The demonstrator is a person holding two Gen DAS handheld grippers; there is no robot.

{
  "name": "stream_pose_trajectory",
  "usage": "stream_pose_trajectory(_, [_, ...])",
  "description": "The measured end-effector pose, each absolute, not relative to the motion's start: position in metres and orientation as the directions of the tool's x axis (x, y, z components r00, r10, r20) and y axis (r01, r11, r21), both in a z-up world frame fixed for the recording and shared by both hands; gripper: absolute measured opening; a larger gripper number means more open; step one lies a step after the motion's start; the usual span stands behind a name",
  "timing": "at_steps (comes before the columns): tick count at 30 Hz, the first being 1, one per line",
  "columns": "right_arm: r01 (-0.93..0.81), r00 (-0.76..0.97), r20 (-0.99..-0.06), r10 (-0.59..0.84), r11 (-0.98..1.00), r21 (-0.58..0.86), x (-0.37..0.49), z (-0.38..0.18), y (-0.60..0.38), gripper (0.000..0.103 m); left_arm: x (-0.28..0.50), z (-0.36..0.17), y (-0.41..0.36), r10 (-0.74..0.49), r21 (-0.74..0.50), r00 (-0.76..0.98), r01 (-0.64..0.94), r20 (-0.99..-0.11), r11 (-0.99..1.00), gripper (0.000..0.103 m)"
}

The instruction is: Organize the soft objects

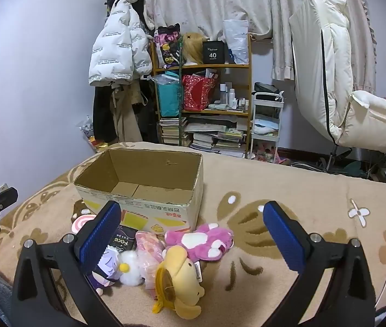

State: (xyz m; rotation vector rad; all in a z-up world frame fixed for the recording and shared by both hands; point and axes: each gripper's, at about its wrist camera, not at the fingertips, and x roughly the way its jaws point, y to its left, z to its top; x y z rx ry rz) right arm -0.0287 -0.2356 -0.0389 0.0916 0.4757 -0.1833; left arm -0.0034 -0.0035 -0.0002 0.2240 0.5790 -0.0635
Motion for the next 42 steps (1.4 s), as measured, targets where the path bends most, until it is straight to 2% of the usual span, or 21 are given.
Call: stream_pose_trajectory(42, [0.195,0.871,-0.468,-0.149,0.979,0.051,-0.0272,-0.0404,-0.2359,0.103,-0.0037,-0.0055,-0.0075,-0.004,0.193,0.831,0.134,-0.556,0.972,0.101])
